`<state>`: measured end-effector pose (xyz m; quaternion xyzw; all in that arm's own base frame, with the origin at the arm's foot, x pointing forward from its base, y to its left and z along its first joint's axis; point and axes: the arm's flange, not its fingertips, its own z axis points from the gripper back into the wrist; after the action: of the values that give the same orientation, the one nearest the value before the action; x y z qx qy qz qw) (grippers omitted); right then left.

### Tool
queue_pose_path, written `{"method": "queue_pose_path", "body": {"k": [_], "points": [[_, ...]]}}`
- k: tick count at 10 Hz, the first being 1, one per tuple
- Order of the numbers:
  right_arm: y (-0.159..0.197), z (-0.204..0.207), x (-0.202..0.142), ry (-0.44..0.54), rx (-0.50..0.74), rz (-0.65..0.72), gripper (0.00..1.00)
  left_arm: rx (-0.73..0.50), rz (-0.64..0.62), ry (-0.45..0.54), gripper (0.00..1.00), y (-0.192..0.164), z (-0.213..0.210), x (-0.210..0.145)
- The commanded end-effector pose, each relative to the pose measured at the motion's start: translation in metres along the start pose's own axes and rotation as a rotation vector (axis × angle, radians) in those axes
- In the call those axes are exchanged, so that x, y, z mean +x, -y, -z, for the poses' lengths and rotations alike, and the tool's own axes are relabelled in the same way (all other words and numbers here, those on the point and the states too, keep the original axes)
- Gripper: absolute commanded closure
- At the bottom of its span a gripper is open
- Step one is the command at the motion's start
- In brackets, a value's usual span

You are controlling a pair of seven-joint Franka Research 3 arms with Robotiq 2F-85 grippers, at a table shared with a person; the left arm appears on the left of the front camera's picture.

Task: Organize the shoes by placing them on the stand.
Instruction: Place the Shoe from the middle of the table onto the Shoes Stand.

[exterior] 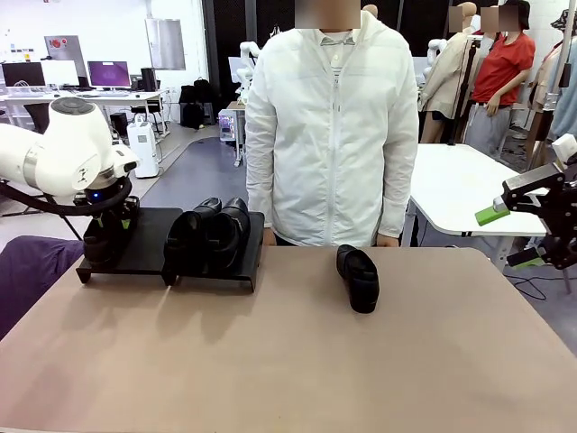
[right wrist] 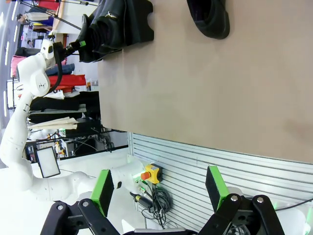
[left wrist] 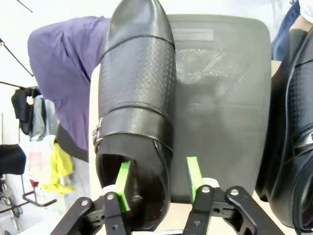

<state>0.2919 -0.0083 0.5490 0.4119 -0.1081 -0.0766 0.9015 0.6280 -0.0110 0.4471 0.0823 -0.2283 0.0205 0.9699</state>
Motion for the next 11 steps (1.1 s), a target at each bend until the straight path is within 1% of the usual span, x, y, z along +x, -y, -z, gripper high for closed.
{"method": "queue_pose_path", "body": {"k": [1, 2, 3, 4, 5, 6, 7, 8, 9, 10, 11], "points": [[0.001, -0.001, 0.002, -0.001, 0.021, -0.023, 0.0, 0.012, -0.024, 0.044, 0.0, 0.002, -0.017, -0.012], [0.001, -0.001, 0.002, -0.001, 0.021, -0.023, 0.0, -0.034, -0.01, 0.046, 0.0, 0.0, -0.041, -0.021], [0.001, -0.001, 0.002, -0.001, 0.021, -0.023, 0.0, -0.053, 0.023, 0.034, 0.0, -0.001, -0.071, -0.034], [0.001, -0.001, 0.002, -0.001, 0.021, -0.023, 0.0, -0.006, 0.005, 0.063, 0.0, -0.004, -0.106, -0.051], [0.001, -0.001, 0.002, -0.001, 0.021, -0.023, 0.0, -0.07, 0.007, 0.064, 0.0, -0.008, -0.144, -0.075], [0.001, -0.001, 0.002, -0.001, 0.021, -0.023, 0.0, -0.212, 0.054, 0.109, 0.0, -0.015, -0.182, -0.105], [0.001, -0.001, 0.002, -0.001, 0.021, -0.023, 0.0, -0.439, 0.119, 0.165, 0.0, -0.029, -0.205, -0.127], [0.001, -0.001, 0.002, -0.001, 0.021, -0.023, 0.0, -0.555, 0.114, 0.135, 0.0, -0.046, -0.22, -0.149], [0.001, -0.001, 0.002, -0.001, 0.021, -0.023, 0.0, -0.679, 0.019, 0.104, 0.0, -0.062, -0.233, -0.17], [0.001, -0.001, 0.002, -0.001, 0.021, -0.023, 0.0, -0.816, -0.267, 0.103, 0.0, -0.075, -0.245, -0.192], [0.001, -0.001, 0.002, -0.001, 0.021, -0.023, 0.0, -0.924, -0.241, 0.086, 0.0, -0.081, -0.252, -0.216]]}}
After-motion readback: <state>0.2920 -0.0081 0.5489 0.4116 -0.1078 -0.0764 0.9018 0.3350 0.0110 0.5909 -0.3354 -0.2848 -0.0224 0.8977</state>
